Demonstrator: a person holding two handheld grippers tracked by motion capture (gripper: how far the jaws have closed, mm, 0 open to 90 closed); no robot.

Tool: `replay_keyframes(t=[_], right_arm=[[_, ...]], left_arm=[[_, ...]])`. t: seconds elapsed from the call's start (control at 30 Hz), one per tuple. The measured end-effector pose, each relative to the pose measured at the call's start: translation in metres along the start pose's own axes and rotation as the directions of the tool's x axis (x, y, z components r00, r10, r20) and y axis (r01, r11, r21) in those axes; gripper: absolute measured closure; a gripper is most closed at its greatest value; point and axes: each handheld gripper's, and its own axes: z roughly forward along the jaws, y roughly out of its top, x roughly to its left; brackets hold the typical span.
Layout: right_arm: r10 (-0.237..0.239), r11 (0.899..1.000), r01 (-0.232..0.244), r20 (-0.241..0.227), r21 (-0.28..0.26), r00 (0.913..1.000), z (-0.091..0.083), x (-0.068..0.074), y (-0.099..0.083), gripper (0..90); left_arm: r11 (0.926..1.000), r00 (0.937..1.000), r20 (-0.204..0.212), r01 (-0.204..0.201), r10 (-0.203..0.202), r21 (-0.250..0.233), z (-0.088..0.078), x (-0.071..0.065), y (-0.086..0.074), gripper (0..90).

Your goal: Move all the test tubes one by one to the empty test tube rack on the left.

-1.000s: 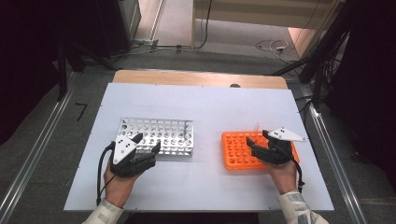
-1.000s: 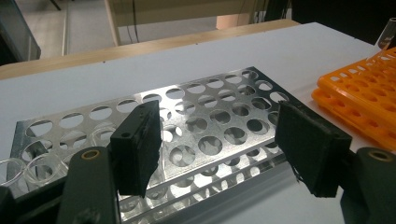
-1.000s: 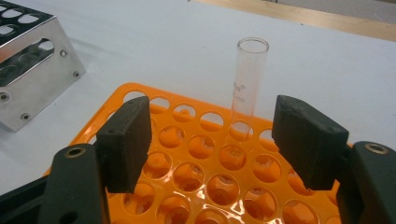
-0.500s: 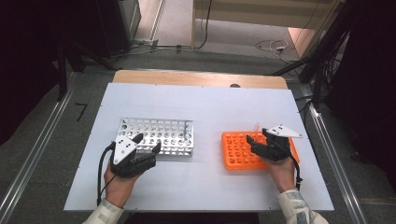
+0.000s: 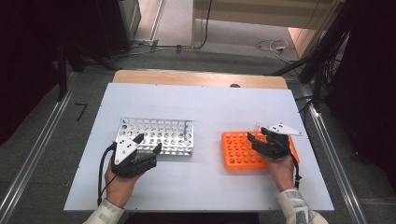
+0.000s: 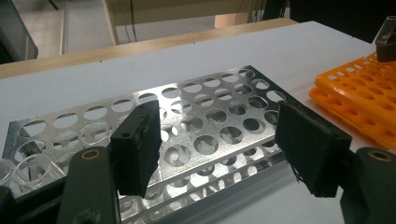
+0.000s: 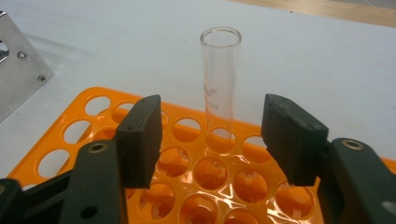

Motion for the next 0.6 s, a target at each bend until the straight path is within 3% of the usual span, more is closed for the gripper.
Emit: replay_keyframes(t=[0.6], right_arm=[[-0.002, 1.000, 0.002, 0.020, 0.030, 0.9998, 0.0050, 0.0035, 0.0041, 61.1]], left_arm=[[1.0000, 1.0000, 0.005, -0.006, 0.006, 0.005, 0.0010, -0.0014, -0.0005, 31.1]])
